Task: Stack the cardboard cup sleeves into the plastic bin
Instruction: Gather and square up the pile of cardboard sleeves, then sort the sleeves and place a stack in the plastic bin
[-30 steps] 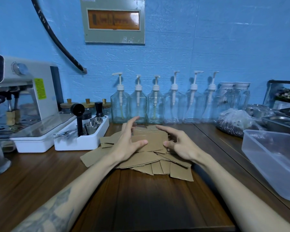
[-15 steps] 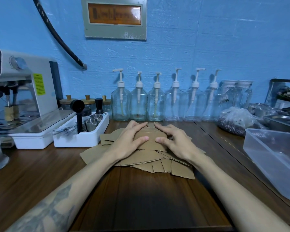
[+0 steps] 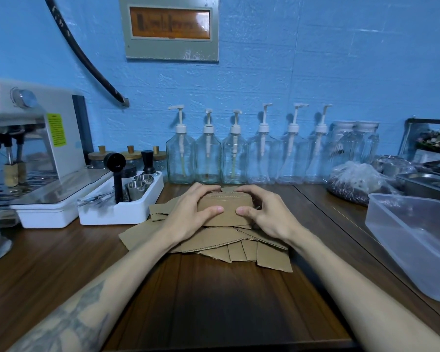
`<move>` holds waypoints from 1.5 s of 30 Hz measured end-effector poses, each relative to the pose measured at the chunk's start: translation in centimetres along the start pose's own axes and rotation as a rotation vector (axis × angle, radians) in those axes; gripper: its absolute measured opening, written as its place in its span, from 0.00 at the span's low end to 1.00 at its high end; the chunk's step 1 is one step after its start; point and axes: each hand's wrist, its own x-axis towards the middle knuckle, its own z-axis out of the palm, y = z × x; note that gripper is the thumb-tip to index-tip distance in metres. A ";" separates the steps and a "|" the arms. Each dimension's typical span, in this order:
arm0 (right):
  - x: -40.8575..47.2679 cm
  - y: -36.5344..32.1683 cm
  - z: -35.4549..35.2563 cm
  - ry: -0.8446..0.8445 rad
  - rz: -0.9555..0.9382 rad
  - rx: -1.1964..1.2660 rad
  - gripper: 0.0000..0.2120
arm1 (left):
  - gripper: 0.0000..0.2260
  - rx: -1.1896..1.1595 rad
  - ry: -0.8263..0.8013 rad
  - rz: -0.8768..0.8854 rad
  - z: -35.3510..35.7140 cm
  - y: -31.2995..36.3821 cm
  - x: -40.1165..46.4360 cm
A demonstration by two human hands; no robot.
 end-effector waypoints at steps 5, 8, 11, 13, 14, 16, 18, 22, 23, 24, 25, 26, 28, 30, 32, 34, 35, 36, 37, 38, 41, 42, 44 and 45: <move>-0.1 0.3 -0.3 0.009 0.029 0.022 0.20 | 0.22 -0.017 -0.009 -0.026 -0.2 -0.3 -0.2; -0.1 0.3 -0.2 -0.007 0.045 0.032 0.19 | 0.23 -0.012 -0.052 -0.020 -0.3 -0.3 -0.3; -0.3 0.1 -0.1 -0.028 0.028 0.000 0.20 | 0.23 0.023 -0.074 0.002 -0.3 -0.4 -0.5; -0.4 0.0 0.0 -0.041 -0.013 -0.151 0.24 | 0.23 0.054 -0.077 0.017 -0.4 -0.4 -0.6; -0.4 0.0 -0.1 -0.044 -0.023 -0.213 0.25 | 0.22 0.060 -0.076 0.026 -0.4 -0.3 -0.6; -0.5 -0.4 -0.2 -0.053 -0.044 -0.268 0.26 | 0.21 0.055 -0.064 0.042 -0.4 -0.1 -0.6; -0.4 -0.8 -0.2 -0.047 -0.094 -0.327 0.24 | 0.20 0.037 -0.056 0.049 -0.5 0.0 -0.6; 0.8 -1.7 -0.1 -0.061 -0.139 -0.392 0.22 | 0.18 0.032 -0.051 0.065 -0.6 0.0 -0.6; 1.3 -1.8 0.0 -0.082 -0.126 -0.359 0.22 | 0.18 0.040 -0.047 0.065 -0.6 0.0 -0.5; 1.7 -1.8 0.0 -0.111 -0.109 -0.319 0.22 | 0.17 0.044 -0.046 0.066 -0.6 -0.1 -0.5; 2.0 -1.7 -0.1 -0.140 -0.093 -0.293 0.22 | 0.17 0.046 -0.047 0.069 -0.6 -0.1 -0.5; 2.3 -1.6 -0.1 -0.163 -0.083 -0.289 0.22 | 0.17 0.047 -0.048 0.071 -0.6 -0.1 -0.4; 2.6 -1.5 -0.1 -0.190 -0.069 -0.311 0.21 | 0.18 0.040 -0.047 0.063 -0.8 -0.1 -0.4; 2.6 -1.5 0.0 -0.189 -0.060 -0.340 0.18 | 0.19 0.028 -0.028 0.043 -0.9 0.1 -0.4; 2.2 -1.7 -0.2 -0.181 -0.053 -0.363 0.15 | 0.21 0.022 -0.016 0.019 -0.9 0.3 -0.5; 1.8 -2.3 -0.8 -0.182 -0.037 -0.371 0.13 | 0.25 -0.013 -0.020 -0.028 -0.8 0.6 -0.7; 1.5 -2.8 -1.4 -0.180 -0.031 -0.377 0.13 | 0.27 -0.042 -0.031 -0.055 -0.6 0.8 -0.8; 1.3 -3.2 -2.2 -0.170 -0.024 -0.383 0.13 | 0.29 -0.081 -0.053 -0.081 -0.5 1.2 -0.8; 0.9 -3.6 -3.3 -0.153 -0.011 -0.384 0.13 | 0.32 -0.127 -0.081 -0.106 -0.3 1.6 -0.8; 0.5 -3.8 -4.5 -0.130 0.008 -0.378 0.13 | 0.34 -0.167 -0.111 -0.128 -0.1 2.1 -0.7; -1.2 -3.6 -8.7 -0.042 0.082 -0.383 0.13 | 0.33 -0.168 -0.171 -0.127 1.0 4.3 -0.1; -1.9 -3.4 -10.2 -0.016 0.112 -0.390 0.13 | 0.31 -0.159 -0.180 -0.111 1.6 5.1 0.2; -3.5 -2.9 -13.3 0.029 0.161 -0.392 0.14 | 0.27 -0.166 -0.204 -0.081 3.4 7.0 0.9; -4.3 -2.7 -14.7 0.049 0.177 -0.398 0.14 | 0.25 -0.182 -0.218 -0.065 4.5 7.8 1.3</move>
